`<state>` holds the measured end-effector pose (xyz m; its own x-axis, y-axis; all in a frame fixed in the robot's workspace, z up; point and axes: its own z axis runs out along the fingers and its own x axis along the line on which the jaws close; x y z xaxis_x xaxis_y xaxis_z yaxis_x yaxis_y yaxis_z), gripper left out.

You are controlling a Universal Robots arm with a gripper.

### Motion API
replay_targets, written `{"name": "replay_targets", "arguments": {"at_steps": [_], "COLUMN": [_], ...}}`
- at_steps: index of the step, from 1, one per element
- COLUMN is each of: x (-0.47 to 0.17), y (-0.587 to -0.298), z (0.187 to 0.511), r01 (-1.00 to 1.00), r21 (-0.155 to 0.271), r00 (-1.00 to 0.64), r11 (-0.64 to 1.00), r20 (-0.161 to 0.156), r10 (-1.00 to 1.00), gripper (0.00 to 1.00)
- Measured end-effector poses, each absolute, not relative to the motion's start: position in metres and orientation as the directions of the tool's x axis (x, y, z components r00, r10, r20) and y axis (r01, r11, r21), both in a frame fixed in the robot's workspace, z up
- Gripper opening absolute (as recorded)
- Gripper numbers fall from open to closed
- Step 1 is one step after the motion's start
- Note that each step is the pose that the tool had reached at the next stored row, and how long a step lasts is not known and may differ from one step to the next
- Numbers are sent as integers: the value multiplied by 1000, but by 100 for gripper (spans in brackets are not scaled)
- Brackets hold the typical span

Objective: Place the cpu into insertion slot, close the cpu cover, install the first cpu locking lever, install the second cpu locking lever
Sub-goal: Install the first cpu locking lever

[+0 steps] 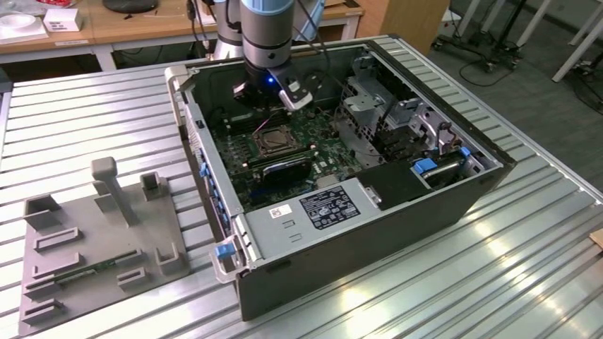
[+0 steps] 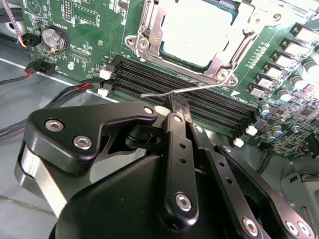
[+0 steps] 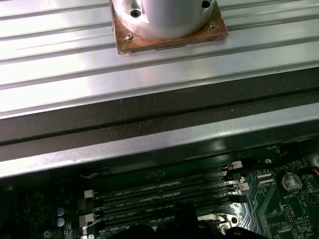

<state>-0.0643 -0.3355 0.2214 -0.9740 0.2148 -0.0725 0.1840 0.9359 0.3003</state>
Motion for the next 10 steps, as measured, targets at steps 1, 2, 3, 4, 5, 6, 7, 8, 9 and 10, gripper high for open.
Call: {"name": "replay_targets", "arguments": {"at_steps": [1, 2, 3, 4, 5, 6, 7, 8, 9, 10], "x": [-65, -65, -65, -66, -66, -66, -66, -66, -66, -66], "y": [-336, -336, -336, -337, -337, -338, -338, -338, -338, -338], "z": [221, 221, 220, 220, 220, 219, 218, 218, 218, 218], "r01": [184, 183, 182, 182, 181, 181, 181, 181, 181, 181], "r21": [301, 304, 305, 306, 307, 309, 311, 313, 314, 313], "r00": [-974, -974, -974, -974, -973, -973, -973, -973, -973, -973], "r11": [936, 935, 935, 934, 934, 934, 933, 933, 932, 932], "r20": [-74, -75, -76, -78, -79, -80, -81, -81, -81, -81], "r10": [215, 215, 215, 215, 215, 215, 215, 216, 216, 216], "gripper": [11, 11, 11, 11, 11, 11, 11, 11, 11, 11]}}
